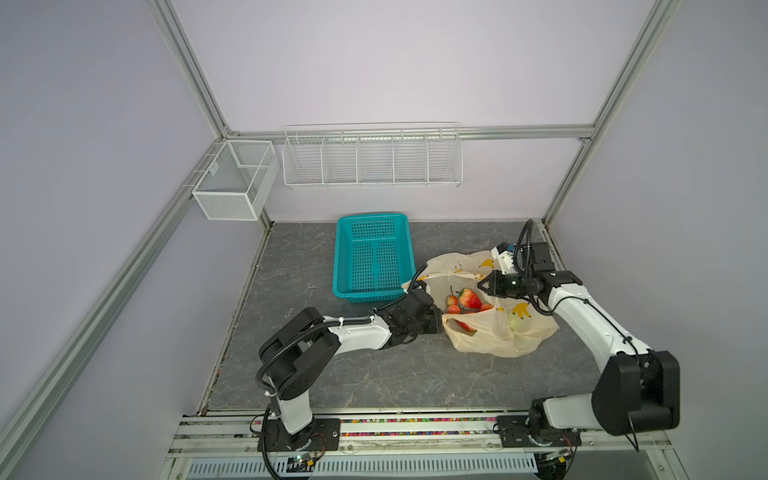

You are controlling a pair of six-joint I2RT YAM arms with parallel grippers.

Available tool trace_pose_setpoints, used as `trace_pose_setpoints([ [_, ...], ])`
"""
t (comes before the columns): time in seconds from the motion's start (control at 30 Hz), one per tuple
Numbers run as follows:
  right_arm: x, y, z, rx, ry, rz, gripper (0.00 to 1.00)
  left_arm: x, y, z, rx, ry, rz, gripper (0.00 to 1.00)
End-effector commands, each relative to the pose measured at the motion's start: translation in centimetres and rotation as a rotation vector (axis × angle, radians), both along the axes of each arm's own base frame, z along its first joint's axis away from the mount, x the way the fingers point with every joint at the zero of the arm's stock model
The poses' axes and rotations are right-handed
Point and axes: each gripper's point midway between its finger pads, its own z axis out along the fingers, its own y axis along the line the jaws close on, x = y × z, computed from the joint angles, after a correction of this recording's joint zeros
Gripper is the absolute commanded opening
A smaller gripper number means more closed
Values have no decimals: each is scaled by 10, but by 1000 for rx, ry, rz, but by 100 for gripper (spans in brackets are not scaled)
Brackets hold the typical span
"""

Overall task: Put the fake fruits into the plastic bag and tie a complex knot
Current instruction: 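Open the left gripper to release the round peach in the bag, then grasp the bag rim with the left gripper while the right gripper lifts its side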

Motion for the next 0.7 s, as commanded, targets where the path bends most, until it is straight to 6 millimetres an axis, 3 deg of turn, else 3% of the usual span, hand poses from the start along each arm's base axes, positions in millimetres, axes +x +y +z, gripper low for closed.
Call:
trace_pose_setpoints([
  [0.0,-4,-1,2,-1,-16,10,7,5,-25,9,-96,17,-7,53],
  [0.1,-4,-1,3,-1,-18,10,7,6,-30,-5,-90,40,-7,49],
  [0.23,-4,-1,3,-1,-17,10,7,6,-36,-9,-106,48,-16,41],
  [0.33,-4,-1,3,-2,-16,10,7,6,-39,-5,-114,37,-31,29],
  [0.43,-4,-3,5,-6,-22,5,7,5,-39,17,-133,-13,-59,12],
  [0.5,-3,-4,8,-10,-32,-1,7,2,-40,43,-166,-60,-96,1],
  [0.67,-2,-14,37,-40,-99,-44,7,-22,-49,126,-310,-131,-258,0],
])
